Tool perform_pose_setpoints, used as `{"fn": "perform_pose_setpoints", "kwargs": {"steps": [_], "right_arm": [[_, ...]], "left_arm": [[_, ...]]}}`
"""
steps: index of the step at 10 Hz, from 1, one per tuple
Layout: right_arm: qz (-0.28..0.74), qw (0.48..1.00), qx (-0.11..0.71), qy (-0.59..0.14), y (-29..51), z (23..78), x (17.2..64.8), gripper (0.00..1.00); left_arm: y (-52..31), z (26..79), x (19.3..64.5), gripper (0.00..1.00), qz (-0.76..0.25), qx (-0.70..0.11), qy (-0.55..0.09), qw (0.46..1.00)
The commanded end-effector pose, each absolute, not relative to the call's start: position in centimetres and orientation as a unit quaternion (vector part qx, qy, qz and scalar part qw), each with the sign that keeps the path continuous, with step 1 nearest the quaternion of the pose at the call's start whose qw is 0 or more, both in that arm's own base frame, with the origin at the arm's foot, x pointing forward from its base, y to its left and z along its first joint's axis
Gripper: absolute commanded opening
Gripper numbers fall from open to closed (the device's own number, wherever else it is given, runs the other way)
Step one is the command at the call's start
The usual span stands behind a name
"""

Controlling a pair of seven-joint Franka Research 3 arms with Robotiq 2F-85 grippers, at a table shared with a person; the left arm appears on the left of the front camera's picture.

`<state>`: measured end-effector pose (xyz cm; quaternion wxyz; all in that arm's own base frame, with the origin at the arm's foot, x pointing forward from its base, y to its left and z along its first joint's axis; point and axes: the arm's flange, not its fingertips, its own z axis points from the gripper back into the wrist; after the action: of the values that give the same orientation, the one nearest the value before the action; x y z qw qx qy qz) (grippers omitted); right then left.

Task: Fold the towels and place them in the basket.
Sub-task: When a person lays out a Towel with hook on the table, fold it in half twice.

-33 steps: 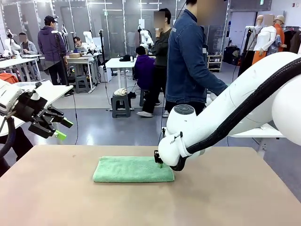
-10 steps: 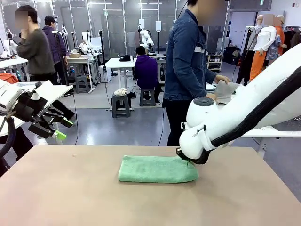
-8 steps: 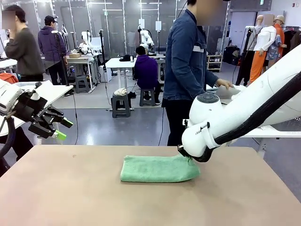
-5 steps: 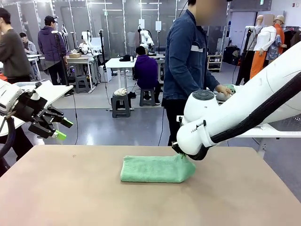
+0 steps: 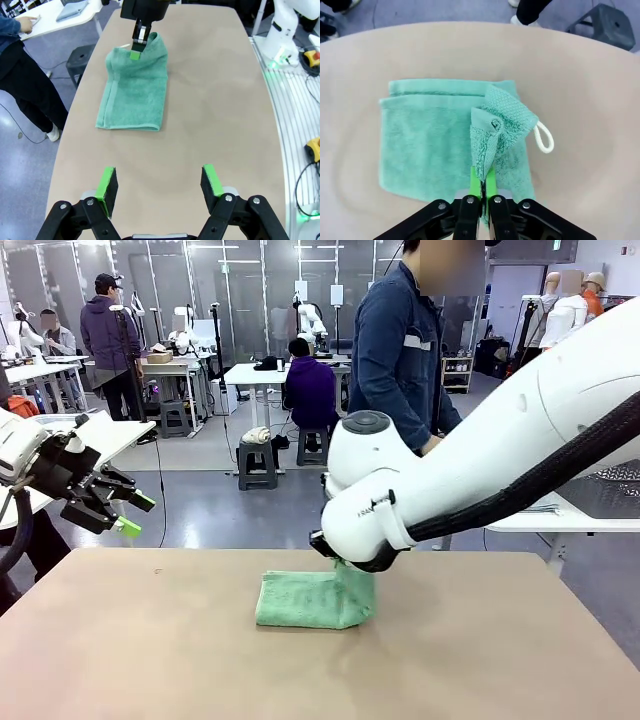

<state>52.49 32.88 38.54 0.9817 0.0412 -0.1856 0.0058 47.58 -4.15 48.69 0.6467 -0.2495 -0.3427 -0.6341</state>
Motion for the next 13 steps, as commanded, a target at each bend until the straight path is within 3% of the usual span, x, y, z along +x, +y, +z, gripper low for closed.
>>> {"fn": "perform_pose_setpoints", "kwargs": {"steps": [1,11,13], "right_arm": [[-0.029,0.981,0.039,-0.187,35.8,38.1,53.9,0.00],[-0.041,0.974,0.117,-0.188,40.7,34.7,54.7,0.00],[-0.045,0.973,0.128,-0.185,40.8,34.3,54.6,0.23]], "left_arm": [[-4.2,48.7,47.6,0.84,-0.634,-0.248,-0.345,0.647],[-4.2,48.7,47.6,0.84,-0.634,-0.248,-0.345,0.647],[-4.2,48.7,47.6,0.84,-0.634,-0.248,-0.345,0.647]]}}
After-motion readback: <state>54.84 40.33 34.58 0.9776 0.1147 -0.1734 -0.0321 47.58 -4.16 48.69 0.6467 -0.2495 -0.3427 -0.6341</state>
